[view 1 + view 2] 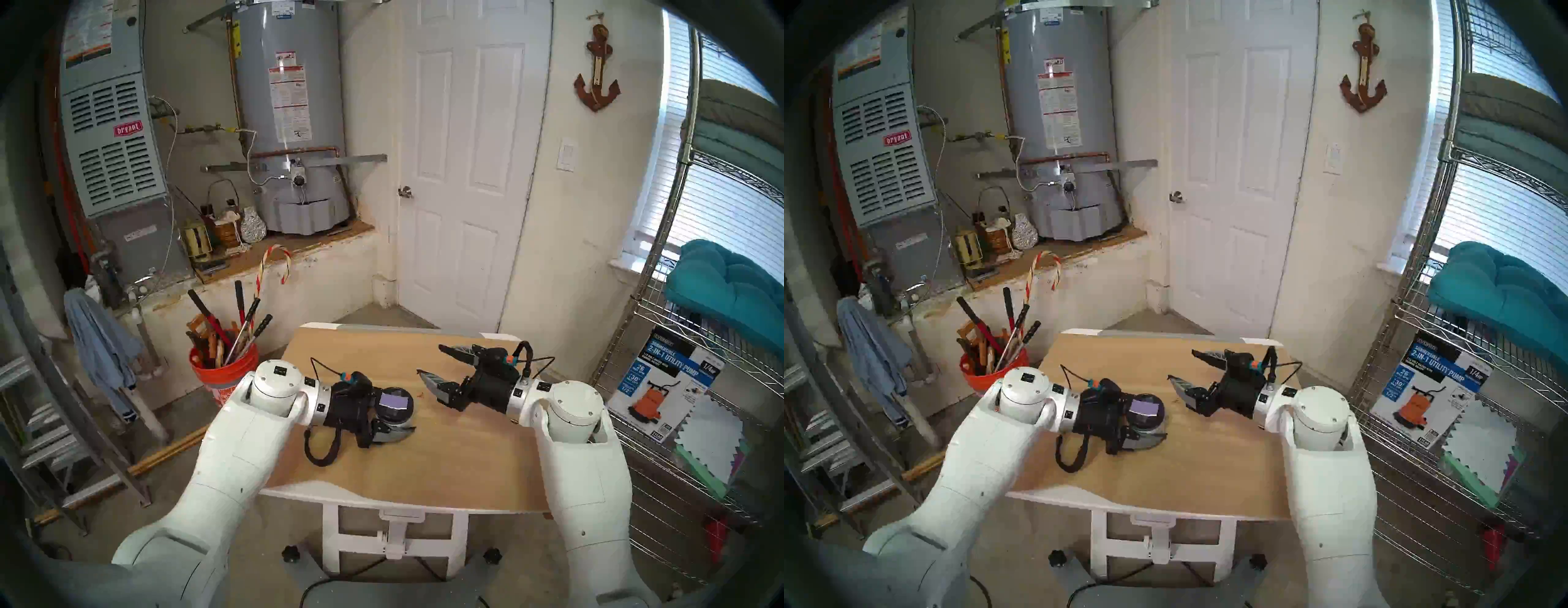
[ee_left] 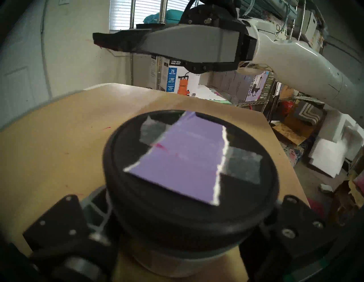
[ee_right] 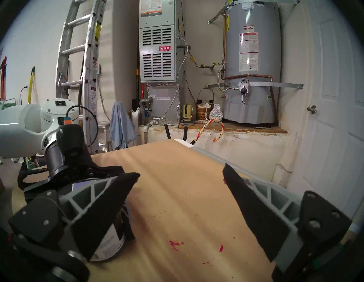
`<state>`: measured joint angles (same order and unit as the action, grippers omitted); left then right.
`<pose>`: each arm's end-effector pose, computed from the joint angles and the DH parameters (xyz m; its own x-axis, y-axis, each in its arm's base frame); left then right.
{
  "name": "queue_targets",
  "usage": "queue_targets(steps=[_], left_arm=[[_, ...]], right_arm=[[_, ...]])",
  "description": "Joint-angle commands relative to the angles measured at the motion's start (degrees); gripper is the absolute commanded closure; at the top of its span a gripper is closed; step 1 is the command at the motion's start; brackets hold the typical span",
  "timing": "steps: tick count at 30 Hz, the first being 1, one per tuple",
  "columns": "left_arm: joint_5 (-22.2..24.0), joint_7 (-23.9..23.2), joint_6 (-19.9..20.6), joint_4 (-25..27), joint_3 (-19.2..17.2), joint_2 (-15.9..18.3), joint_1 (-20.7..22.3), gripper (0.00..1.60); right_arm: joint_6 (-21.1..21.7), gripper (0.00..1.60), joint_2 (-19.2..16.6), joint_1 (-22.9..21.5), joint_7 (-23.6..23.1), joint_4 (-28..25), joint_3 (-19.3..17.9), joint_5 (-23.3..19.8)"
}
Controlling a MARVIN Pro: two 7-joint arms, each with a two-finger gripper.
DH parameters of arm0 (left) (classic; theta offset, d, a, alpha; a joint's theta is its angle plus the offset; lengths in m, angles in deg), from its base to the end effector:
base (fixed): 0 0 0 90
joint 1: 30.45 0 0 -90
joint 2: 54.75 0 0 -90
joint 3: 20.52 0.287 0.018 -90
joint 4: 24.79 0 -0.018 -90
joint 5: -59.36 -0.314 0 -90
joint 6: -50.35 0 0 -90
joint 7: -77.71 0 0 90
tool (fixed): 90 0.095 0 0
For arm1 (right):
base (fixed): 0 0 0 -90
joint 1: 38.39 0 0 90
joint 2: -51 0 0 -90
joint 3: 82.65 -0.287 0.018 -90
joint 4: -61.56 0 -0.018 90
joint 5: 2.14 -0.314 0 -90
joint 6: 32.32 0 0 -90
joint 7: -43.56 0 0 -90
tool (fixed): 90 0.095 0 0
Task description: Open paint jar
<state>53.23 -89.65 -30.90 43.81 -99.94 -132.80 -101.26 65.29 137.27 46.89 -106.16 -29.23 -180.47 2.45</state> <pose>0.4304 -0.0548 -0.3365 0.1830 -0.3693 0.9111 -0.9774 -0.1681 0.1282 0.4119 0.0084 -0.2812 0.0471 0.1267 0.9908 0.7784 -0.6263 0.0431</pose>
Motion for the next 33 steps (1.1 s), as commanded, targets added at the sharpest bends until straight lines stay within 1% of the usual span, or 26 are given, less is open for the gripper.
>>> queue_targets(steps=[1,5,8,9,11,13,14,15,19,21,26,28,30,32,33], left_arm=[[0.67,-2.92,0.15,-1.63,-0.21,0.92,4.02,1.6],[1.8,-5.14,0.89,-0.52,-0.68,0.62,3.09,1.6],[2.47,-5.72,1.2,0.16,-1.13,0.2,2.38,1.6],[2.96,-5.71,1.38,1.56,-1.59,-0.19,1.5,1.6],[4.03,-6.75,1.27,2.54,-2.07,-0.61,1.14,1.6],[3.59,-5.75,1.25,4.39,-2.35,-0.75,0.6,1.6],[3.77,-6.03,1.02,4.65,-2.47,-0.77,0.69,1.6],[2.67,-5.18,0.16,5.52,-2.12,-0.37,0.71,1.6],[1.5,-4.19,0.11,5.3,-2.06,-0.22,1.5,1.6],[-0.39,-3.97,-0.76,2.71,-0.67,0.03,3.87,1.6],[-1.65,-3.73,-1.16,-2.78,0.34,-0.85,7.8,1.6],[-2.32,-3.49,-1.37,-4.43,0.43,-1.34,8.73,1.6],[-2.43,-3.32,-1.16,-4.87,0.06,-1.78,8.74,1.6],[-2.73,-3.42,-1.77,-7.71,0.65,-2.33,10.49,1.6],[-2.73,-3.42,-1.77,-7.71,0.65,-2.33,10.49,1.6]], right_arm=[[-0.14,0.0,0.29,-0.71,0.04,-1.14,0.02,-0.31],[-0.14,0.0,0.3,-0.7,0.05,-1.16,0.02,-0.31],[-0.14,0.0,0.3,-0.7,0.05,-1.16,0.02,-0.31],[-0.14,0.0,0.3,-0.71,0.04,-1.14,0.02,-0.31],[-0.15,0.0,0.29,-0.71,0.04,-1.12,0.02,-0.31],[-0.16,0.0,0.29,-0.72,0.03,-1.12,0.02,-0.31],[-0.16,0.0,0.29,-0.72,0.03,-1.11,0.02,-0.31],[-0.16,0.0,0.29,-0.72,0.03,-1.11,0.02,-0.31],[-0.15,0.0,0.29,-0.71,0.04,-1.13,0.02,-0.31],[-0.15,0.0,0.29,-0.71,0.04,-1.13,0.02,-0.31],[-0.16,0.0,0.29,-0.72,0.03,-1.1,0.02,-0.3],[-0.17,0.0,0.28,-0.73,0.02,-1.09,0.03,-0.3],[-0.17,0.0,0.28,-0.73,0.02,-1.08,0.03,-0.3],[-0.17,0.0,0.28,-0.74,0.02,-1.07,0.03,-0.3],[-0.17,0.0,0.28,-0.74,0.02,-1.07,0.03,-0.3]])
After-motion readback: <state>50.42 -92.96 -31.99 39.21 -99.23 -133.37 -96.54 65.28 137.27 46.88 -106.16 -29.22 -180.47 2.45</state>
